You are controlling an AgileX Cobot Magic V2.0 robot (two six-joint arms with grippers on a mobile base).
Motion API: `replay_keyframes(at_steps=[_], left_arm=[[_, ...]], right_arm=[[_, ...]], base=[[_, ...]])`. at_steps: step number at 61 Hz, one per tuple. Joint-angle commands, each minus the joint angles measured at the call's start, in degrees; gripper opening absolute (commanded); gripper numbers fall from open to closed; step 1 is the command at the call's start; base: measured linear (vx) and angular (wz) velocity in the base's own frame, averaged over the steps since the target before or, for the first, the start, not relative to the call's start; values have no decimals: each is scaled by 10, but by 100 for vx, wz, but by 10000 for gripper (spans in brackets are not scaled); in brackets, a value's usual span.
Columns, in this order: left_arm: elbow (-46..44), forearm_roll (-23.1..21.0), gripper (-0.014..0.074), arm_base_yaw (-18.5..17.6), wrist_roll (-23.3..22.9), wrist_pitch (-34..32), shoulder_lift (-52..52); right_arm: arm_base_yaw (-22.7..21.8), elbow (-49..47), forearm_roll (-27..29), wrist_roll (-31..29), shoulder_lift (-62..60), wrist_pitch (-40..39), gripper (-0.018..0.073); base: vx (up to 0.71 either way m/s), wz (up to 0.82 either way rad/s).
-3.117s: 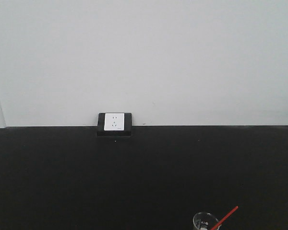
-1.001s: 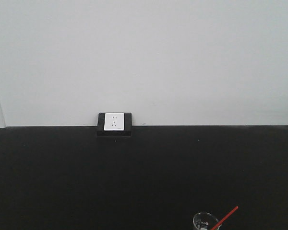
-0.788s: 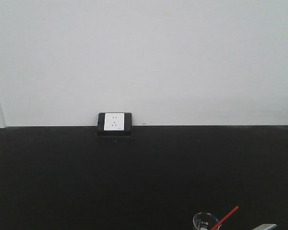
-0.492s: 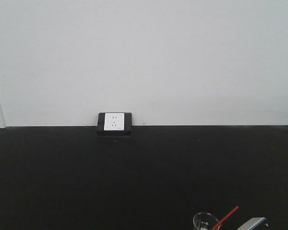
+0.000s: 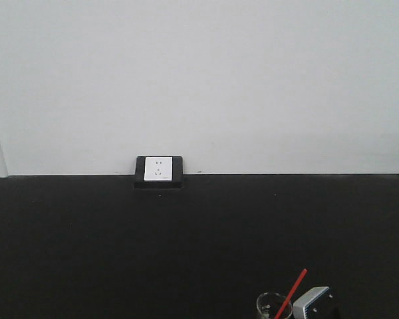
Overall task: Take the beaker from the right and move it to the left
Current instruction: 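Lift the held beaker off the bench with the right gripper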
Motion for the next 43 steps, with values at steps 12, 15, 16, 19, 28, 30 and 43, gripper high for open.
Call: replay_keyframes(at_steps=[12, 15, 16, 19, 28, 30, 43], left_arm=[[11, 0, -6, -4, -1, -44, -4], [11, 0, -6, -4, -1, -44, -4], [11, 0, -6, -4, -1, -44, -4], [11, 0, -6, -4, -1, -44, -4], [11, 0, -6, -4, -1, -44, -4], [11, 0, -6, -4, -1, -44, -4], [11, 0, -6, -4, -1, -44, -4]], right_arm=[[12, -10, 50, 6, -32, -118, -18], [12, -10, 51, 26, -38, -117, -14], [12, -10, 51, 29, -40, -117, -13], [12, -10, 50, 50, -53, -104, -8], [12, -9, 48, 91, -116, -17, -3], [12, -9, 48, 97, -139, 11, -3], [12, -9, 40, 181, -299, 215, -3]], base=[[0, 0], [0, 0], [0, 0], [0, 0], [0, 0], [0, 0], [0, 0]])
